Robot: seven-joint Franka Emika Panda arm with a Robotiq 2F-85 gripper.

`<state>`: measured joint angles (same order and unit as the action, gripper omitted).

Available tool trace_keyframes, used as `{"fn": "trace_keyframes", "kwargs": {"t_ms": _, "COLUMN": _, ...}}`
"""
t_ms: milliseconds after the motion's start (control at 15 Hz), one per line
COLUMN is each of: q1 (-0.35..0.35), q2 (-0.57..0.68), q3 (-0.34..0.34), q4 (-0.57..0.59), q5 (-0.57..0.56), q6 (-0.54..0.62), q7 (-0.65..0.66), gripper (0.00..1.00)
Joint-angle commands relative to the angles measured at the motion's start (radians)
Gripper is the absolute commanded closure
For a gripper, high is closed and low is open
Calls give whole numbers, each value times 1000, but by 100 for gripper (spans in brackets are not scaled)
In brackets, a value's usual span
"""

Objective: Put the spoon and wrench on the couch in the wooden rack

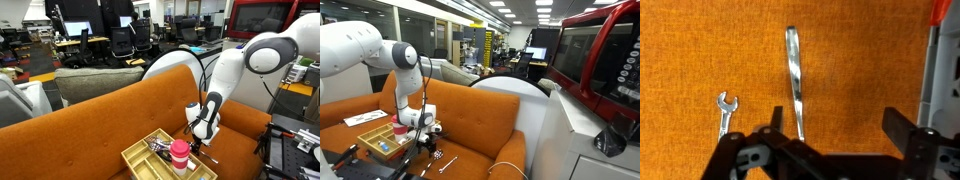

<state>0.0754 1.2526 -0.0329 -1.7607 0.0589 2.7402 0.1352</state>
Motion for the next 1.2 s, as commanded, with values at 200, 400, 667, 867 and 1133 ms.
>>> {"fn": "trace_keyframes", "kwargs": {"t_ms": 200, "q1": -1, "q2": 84, "q3": -18, "q4": 111, "q5": -7, "q6": -24, "q7": 2, "gripper": 0}}
{"fn": "trace_keyframes", "kwargs": {"t_ms": 400, "q1": 4, "q2": 84, "q3": -18, "q4": 118, "q5": -8, "q6": -36, "q7": 3, "gripper": 0}}
{"fn": "trace_keyframes", "kwargs": {"t_ms": 667, "q1": 42, "q2": 126, "q3": -60, "q4": 156, "q5": -15, "q6": -35, "q7": 47, "gripper": 0}}
{"fn": "trace_keyframes", "kwargs": {"t_ms": 867, "q1": 61, "q2": 179, "q3": -89, "q4": 214, "q5": -25, "q6": -32, "q7": 58, "gripper": 0}}
{"fn": "trace_keyframes", "kwargs": {"t_ms": 1133, "q1": 63, "q2": 250, "q3": -101, "q4": 313, "q5": -31, "q6": -58, "q7": 50, "gripper": 0}}
